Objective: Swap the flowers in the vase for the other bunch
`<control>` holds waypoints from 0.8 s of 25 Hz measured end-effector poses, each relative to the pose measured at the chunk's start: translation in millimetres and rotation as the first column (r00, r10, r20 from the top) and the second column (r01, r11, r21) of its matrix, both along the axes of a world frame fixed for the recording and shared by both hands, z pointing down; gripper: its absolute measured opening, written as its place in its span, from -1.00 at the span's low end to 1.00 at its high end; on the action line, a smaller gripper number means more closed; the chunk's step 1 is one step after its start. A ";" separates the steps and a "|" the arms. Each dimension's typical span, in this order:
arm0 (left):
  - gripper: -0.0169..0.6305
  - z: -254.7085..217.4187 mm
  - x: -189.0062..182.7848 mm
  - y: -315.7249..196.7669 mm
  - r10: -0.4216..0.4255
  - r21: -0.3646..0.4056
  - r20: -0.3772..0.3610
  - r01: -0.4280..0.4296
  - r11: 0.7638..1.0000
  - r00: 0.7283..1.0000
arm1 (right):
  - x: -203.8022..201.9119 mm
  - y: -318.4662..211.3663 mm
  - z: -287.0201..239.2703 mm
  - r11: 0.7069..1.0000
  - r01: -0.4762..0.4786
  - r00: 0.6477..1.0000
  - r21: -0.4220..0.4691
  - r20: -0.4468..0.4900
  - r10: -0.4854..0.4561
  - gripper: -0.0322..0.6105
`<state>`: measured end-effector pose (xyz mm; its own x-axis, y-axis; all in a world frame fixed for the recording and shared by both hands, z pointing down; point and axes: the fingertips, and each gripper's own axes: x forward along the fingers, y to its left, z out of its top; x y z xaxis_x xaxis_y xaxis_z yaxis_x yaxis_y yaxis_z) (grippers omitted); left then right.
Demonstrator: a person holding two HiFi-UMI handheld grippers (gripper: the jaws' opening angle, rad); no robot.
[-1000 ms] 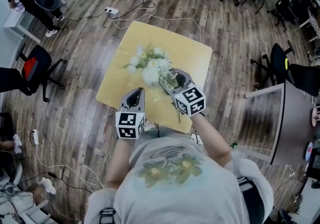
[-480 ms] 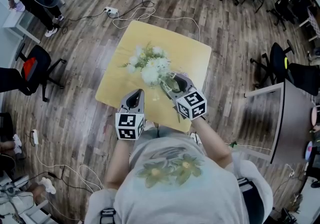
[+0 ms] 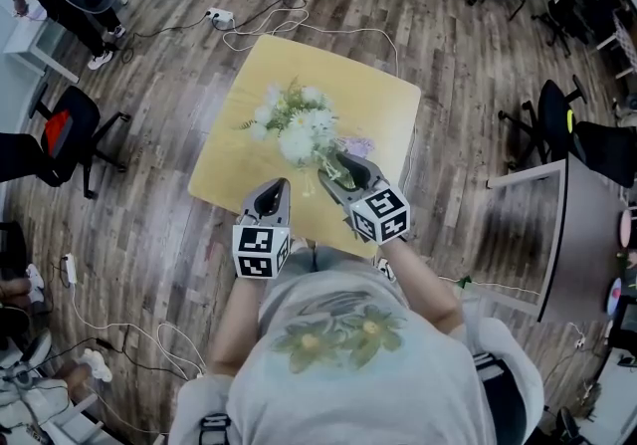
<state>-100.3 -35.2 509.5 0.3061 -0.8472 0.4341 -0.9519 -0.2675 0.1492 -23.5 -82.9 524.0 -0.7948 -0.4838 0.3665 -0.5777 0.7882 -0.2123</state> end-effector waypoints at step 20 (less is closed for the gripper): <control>-0.89 15.9 33.2 -0.5 0.048 -0.036 -0.033 -0.049 0.998 0.998 | 7.9 23.8 -0.7 0.995 0.093 0.995 0.046 0.041 -0.095 -0.76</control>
